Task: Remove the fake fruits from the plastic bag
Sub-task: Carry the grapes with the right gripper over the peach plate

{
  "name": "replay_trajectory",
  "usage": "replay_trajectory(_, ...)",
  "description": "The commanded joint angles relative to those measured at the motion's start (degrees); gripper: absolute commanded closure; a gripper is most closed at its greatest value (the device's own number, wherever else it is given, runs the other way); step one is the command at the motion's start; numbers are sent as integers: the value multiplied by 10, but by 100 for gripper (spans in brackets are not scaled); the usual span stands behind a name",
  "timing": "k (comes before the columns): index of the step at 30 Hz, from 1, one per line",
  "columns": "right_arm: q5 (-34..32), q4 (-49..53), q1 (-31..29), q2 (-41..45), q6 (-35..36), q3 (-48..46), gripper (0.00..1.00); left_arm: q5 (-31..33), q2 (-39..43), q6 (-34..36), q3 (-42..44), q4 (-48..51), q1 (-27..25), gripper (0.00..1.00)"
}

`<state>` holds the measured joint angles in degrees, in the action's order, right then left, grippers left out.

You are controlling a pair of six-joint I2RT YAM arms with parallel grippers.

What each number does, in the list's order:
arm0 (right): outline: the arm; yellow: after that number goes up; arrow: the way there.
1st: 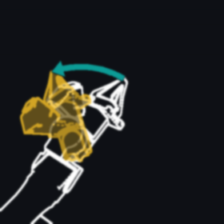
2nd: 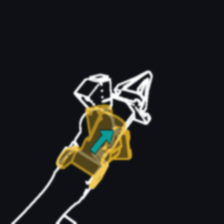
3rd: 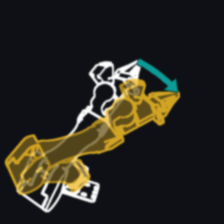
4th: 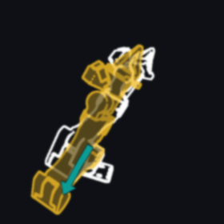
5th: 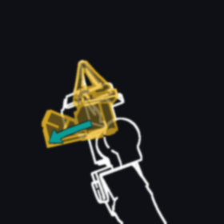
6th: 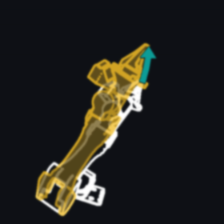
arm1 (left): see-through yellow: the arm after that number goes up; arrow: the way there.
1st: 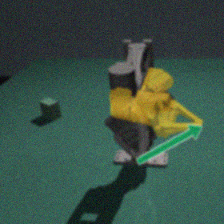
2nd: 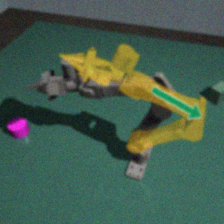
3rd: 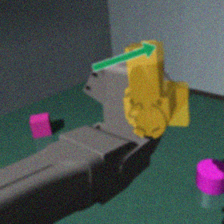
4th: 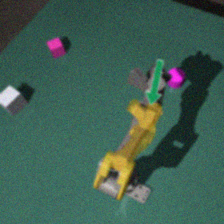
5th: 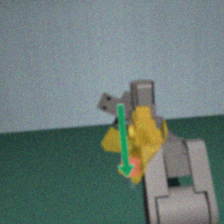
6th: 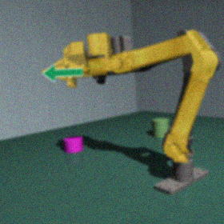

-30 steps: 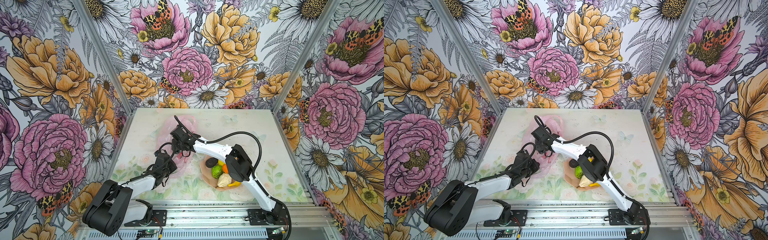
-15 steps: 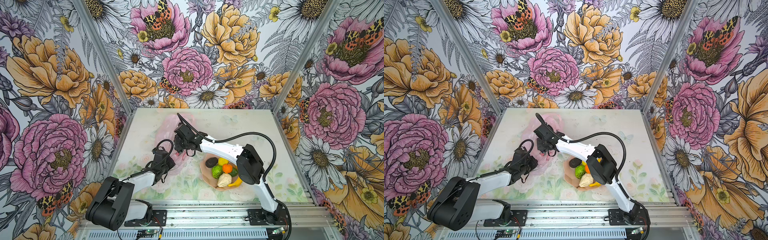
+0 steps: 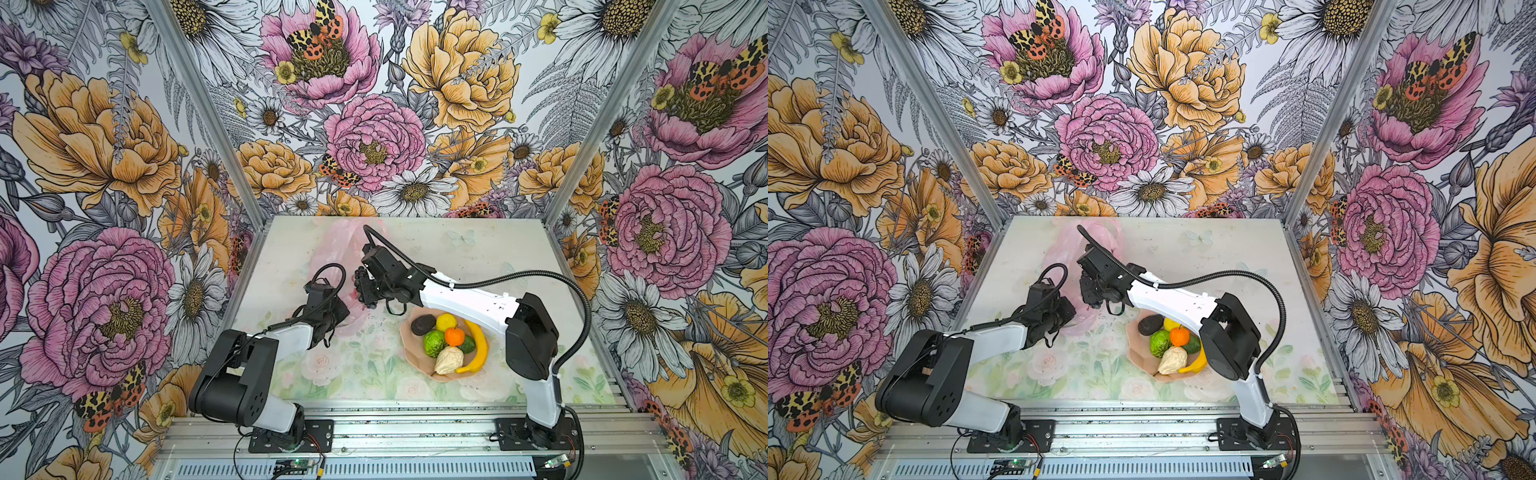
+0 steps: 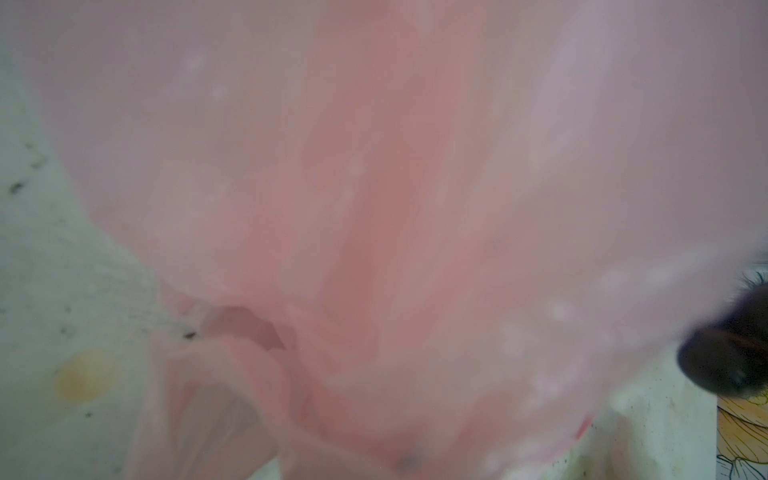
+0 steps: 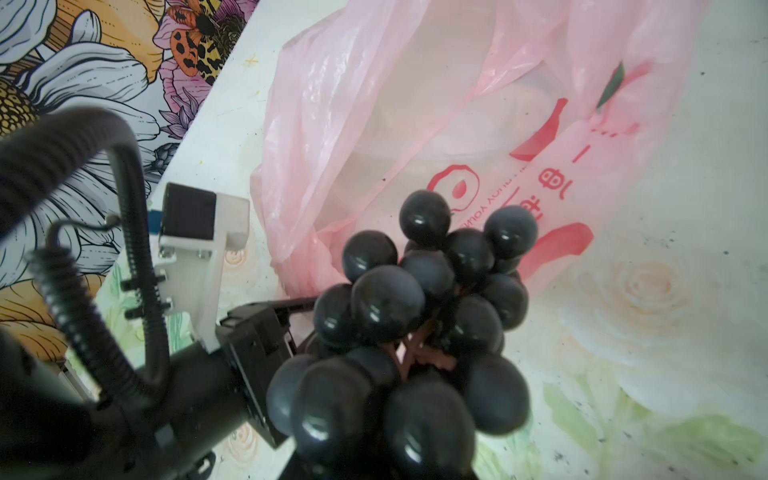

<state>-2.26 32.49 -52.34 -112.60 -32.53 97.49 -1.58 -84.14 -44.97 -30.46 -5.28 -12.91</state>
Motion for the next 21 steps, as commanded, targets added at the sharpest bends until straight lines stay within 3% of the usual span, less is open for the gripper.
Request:
replay_trajectory(1,-17,-6,-5,78,30,-39,68,-17,3,29,-17,10,22,89)
replay_trajectory(14,-40,45,-24,250,104,-205,68,-25,24,52,-8,29,67,89)
replay_trajectory(21,-81,77,-30,282,72,-243,69,-27,25,48,-3,27,70,89)
